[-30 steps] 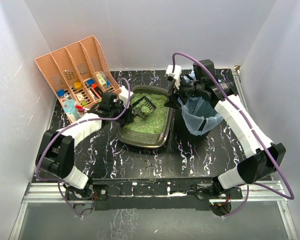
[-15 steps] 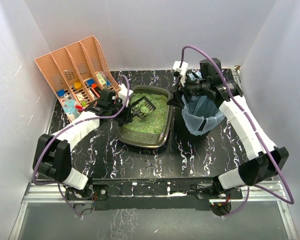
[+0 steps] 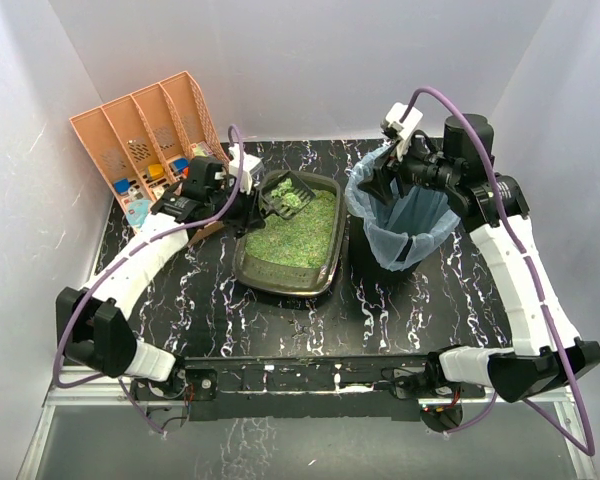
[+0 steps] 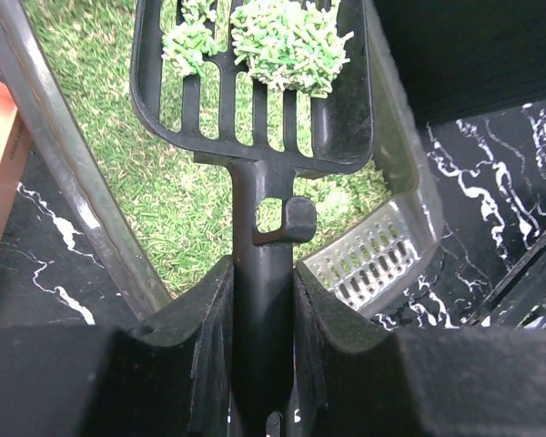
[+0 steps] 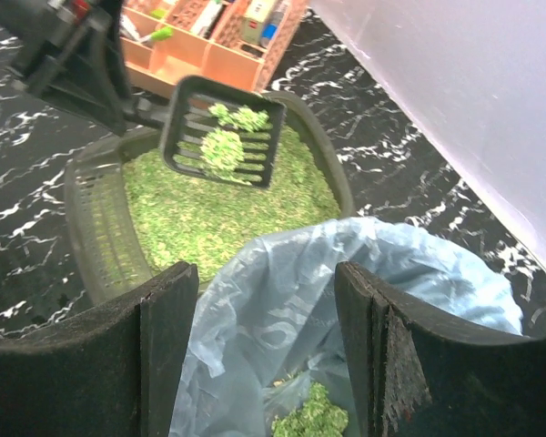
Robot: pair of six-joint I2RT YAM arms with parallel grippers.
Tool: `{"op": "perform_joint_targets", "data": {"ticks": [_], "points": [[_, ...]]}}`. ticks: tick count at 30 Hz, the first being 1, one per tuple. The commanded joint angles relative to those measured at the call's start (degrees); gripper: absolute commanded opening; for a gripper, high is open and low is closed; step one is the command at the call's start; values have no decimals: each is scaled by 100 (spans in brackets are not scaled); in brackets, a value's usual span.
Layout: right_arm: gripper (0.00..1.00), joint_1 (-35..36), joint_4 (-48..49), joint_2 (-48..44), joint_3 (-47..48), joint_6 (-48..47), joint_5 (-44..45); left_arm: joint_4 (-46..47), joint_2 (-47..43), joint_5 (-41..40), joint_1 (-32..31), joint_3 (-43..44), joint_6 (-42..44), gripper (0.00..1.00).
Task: Clean the litter box
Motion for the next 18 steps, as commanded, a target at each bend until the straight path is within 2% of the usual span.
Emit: {"op": "perform_joint_targets", "data": {"ticks": [1, 11, 18], "points": [[67, -37, 258, -239, 61, 215, 843, -519, -472, 167, 33, 687, -144, 0], [67, -113, -85, -406, -51, 332, 1542, -1498, -91, 74, 16, 2197, -113, 0], [67, -790, -24, -595, -353, 613, 1478, -1884, 187, -79, -174, 3187, -159, 0]]}}
